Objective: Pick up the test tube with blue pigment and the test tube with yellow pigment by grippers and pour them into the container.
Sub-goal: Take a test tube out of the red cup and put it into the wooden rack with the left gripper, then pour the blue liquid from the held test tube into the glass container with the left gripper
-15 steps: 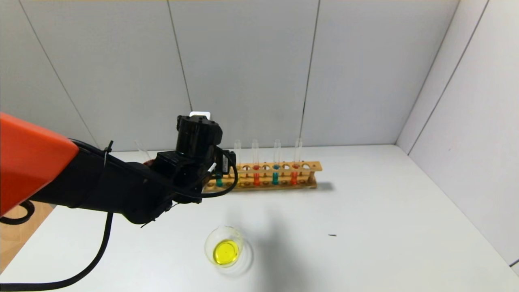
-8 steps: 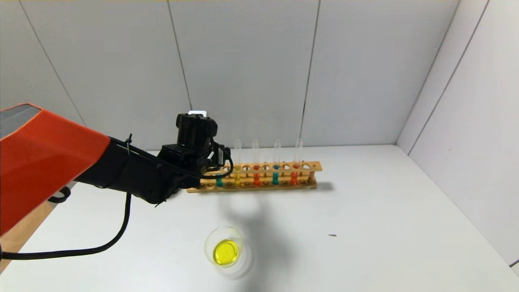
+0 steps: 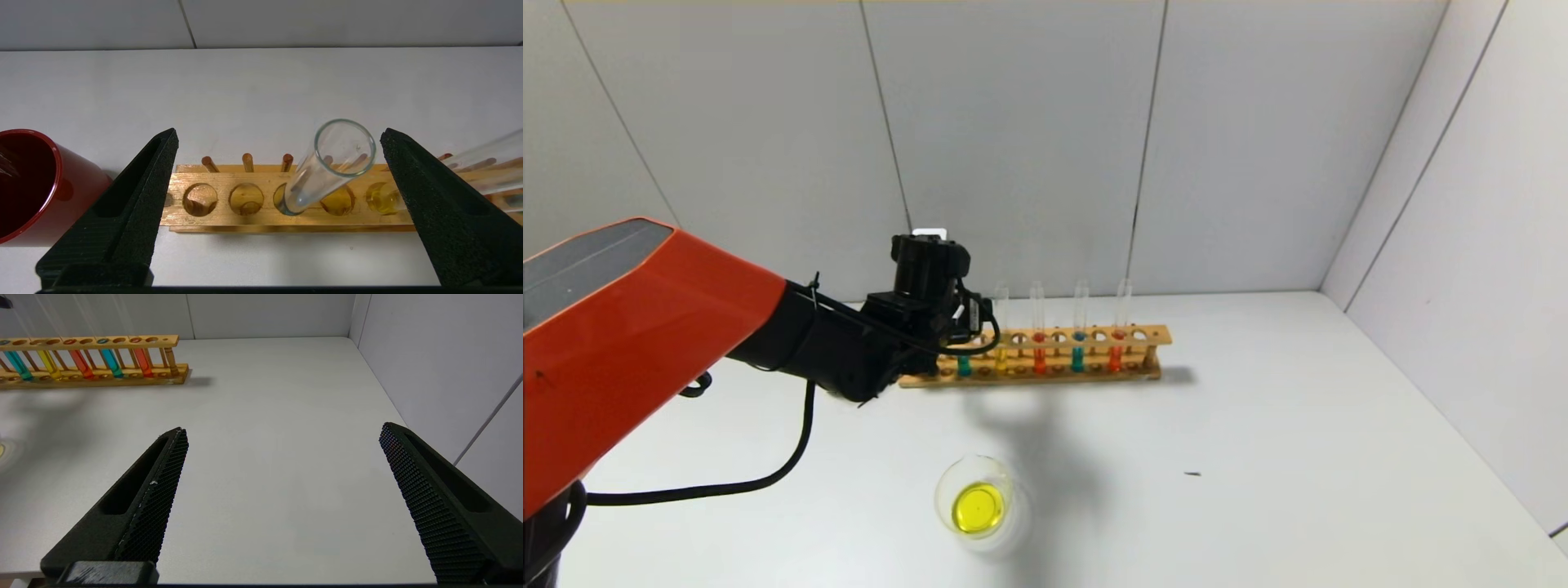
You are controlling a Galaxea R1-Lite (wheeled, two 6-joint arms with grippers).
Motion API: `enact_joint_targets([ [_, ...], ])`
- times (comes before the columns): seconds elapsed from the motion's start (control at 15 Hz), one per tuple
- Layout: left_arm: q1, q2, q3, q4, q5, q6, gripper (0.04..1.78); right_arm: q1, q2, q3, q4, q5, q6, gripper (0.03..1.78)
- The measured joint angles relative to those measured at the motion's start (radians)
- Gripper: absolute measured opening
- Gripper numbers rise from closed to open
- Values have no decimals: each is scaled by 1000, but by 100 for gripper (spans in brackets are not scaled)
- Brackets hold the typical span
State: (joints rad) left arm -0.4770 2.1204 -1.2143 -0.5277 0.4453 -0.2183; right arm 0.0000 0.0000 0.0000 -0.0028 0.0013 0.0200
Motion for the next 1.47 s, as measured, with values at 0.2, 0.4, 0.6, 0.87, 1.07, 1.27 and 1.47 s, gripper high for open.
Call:
enact_joint_targets([
  [0.2,-12,-6,11,0,2,1,172,0,0,0,0,0,0,171],
  [0.4,-17,-10,13,0,9,6,150,0,0,0,0,0,0,171],
  [0.6,-31,-21,29,0,15,5,105,0,0,0,0,0,0,171],
  [0.87,-38,-33,45,-1,17,4,37,0,0,0,0,0,0,171],
  [1.07,-39,-34,50,-1,17,2,29,0,0,0,0,0,0,171],
  [1.27,-39,-35,51,-1,16,4,29,0,0,0,0,0,0,171],
  [1.47,-41,-57,44,1,17,23,29,0,0,0,0,0,0,171],
])
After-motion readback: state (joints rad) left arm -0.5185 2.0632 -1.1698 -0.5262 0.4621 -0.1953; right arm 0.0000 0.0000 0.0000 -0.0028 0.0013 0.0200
